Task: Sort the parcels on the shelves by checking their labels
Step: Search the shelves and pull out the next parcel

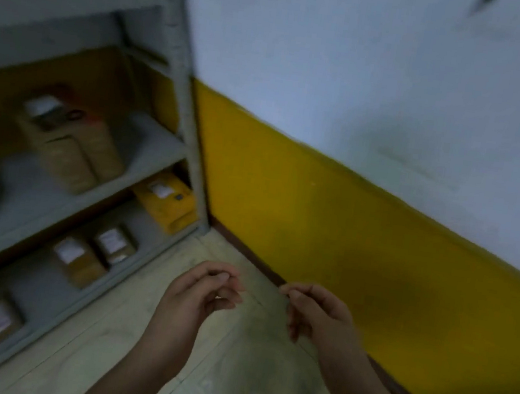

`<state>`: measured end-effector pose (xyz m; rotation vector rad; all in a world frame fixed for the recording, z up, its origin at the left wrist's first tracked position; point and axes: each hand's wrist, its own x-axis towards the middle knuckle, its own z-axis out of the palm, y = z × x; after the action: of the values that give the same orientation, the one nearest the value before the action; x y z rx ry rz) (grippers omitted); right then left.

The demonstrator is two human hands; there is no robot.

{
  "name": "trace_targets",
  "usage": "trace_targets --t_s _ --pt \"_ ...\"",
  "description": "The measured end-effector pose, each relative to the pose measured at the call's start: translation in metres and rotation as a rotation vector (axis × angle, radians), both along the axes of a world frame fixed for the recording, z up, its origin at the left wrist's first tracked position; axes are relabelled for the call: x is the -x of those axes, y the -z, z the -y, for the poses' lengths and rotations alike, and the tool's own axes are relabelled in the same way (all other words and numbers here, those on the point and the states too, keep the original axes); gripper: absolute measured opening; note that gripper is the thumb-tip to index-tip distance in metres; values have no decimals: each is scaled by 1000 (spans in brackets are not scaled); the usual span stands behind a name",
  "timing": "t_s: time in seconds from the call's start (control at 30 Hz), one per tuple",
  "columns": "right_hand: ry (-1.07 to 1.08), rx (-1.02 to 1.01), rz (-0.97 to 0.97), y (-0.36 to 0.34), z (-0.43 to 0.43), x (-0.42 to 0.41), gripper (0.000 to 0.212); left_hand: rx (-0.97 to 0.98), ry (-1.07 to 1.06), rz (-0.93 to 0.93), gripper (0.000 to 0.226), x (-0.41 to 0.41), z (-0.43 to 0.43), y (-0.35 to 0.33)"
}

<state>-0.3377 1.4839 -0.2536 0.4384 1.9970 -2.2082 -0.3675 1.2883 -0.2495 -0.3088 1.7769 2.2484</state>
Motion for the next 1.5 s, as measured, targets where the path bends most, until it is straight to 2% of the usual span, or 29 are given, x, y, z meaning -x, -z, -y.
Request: trace_targets --t_s 0.17,0.33,0.5,0.77,0.93,1.07,1.33,1.5 --pt "-312 -46 -61 -15 81 36 20 -54 -268 -22 25 -20 80 -1" --pt "-578 -102 -68 -6 131 60 23 -73 -564 -8 24 -42 126 9" --pt "-736 -62 -60 4 142 86 20 -53 -650 31 24 -36 124 15" --pt "-749 -73 39 34 74 178 23 25 -650 63 24 52 78 26" --pt "-600 -107 127 36 9 258 17 28 -572 119 26 123 39 32" --pt "-535 -133 183 52 -11 318 19 40 -590 122 26 170 32 41" --pt "-577 -135 330 99 27 390 21 39 -644 257 25 233 83 99" --pt "-590 -240 377 164 89 458 18 48 -523 466 24 308 134 181"
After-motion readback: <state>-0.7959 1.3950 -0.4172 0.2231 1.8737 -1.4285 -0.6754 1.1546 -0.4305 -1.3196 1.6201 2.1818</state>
